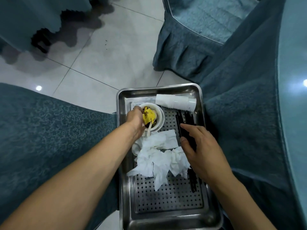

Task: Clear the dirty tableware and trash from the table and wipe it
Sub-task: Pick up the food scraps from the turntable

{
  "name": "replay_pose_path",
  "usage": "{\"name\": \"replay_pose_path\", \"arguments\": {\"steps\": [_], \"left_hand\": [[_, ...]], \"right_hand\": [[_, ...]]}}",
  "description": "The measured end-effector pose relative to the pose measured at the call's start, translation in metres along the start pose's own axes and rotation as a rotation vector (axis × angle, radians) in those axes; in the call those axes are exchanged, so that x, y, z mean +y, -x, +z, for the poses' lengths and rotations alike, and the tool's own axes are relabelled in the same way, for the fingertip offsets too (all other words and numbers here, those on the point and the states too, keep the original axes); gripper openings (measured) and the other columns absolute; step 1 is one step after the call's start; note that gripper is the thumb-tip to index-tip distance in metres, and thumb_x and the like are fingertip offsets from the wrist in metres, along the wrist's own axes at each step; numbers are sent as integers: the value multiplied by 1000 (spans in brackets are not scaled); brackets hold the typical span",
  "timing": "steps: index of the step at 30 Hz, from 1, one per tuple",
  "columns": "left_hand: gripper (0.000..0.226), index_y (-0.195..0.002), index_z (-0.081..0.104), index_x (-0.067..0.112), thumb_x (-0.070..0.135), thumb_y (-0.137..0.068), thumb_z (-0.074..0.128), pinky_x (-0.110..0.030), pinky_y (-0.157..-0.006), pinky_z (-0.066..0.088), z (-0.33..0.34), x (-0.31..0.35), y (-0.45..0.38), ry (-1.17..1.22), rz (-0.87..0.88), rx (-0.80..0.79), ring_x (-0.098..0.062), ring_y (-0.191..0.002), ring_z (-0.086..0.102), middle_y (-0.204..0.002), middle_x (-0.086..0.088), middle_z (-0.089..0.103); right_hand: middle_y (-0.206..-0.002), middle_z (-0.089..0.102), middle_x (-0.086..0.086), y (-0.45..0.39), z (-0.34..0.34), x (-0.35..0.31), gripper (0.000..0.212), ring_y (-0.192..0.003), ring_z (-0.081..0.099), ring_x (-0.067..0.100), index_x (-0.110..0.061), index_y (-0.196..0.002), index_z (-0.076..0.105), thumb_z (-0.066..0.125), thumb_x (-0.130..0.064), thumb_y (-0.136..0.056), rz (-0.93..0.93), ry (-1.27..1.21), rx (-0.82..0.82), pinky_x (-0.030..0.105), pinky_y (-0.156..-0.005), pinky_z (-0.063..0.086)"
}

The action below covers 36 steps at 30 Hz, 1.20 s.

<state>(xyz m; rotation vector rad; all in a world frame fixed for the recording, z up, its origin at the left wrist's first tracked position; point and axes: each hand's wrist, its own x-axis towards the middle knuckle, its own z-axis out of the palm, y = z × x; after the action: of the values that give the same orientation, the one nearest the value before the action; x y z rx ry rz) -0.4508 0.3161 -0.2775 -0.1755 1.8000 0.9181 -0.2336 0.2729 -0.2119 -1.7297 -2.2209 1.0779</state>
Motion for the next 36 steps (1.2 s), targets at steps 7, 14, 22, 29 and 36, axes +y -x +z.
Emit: {"name": "replay_pose_path", "arguments": {"steps": [7, 14, 22, 29, 36], "left_hand": [[31, -118, 68, 6, 21, -103, 46, -31, -77, 50, -14, -2, 67, -58, 88, -121, -17, -92, 62, -110, -6, 70], [25, -104, 75, 9, 17, -100, 52, -40, -94, 56, -1, 4, 199, -81, 157, -433, -25, -98, 70, -108, -11, 76], [34, -117, 67, 5, 20, -100, 42, -40, -92, 56, 63, -4, 324, -10, -52, -733, -28, -100, 66, -108, -13, 73], [32, -105, 69, 4, 20, -99, 42, -41, -91, 56, 153, -58, 408, -127, -131, -840, -30, -98, 70, -107, -15, 74], [30, -102, 68, 4, 18, -98, 43, -42, -94, 54, 261, -123, 470, -195, -189, -844, -33, -105, 68, -107, -16, 74]], "right_hand": [[-129, 60, -1, 16, -30, -17, 40, -111, 55, 20, -24, -137, 56, 57, -28, -97, -66, 85, 89, 42, -96, 48], [-130, 58, 1, 61, -95, -40, 38, -109, 55, 26, -22, -130, 60, 50, -32, -95, -68, 145, 252, 44, -93, 45], [-123, 62, 3, 140, -190, -10, 38, -107, 59, 32, -20, -125, 64, 55, -27, -89, 53, 134, 490, 46, -90, 47], [-126, 61, 3, 209, -268, 72, 39, -111, 57, 29, -22, -128, 62, 59, -24, -90, 194, 106, 593, 45, -95, 45], [-120, 63, 2, 255, -343, 178, 40, -104, 59, 29, -20, -127, 63, 57, -25, -88, 257, 97, 642, 44, -93, 46]]}}
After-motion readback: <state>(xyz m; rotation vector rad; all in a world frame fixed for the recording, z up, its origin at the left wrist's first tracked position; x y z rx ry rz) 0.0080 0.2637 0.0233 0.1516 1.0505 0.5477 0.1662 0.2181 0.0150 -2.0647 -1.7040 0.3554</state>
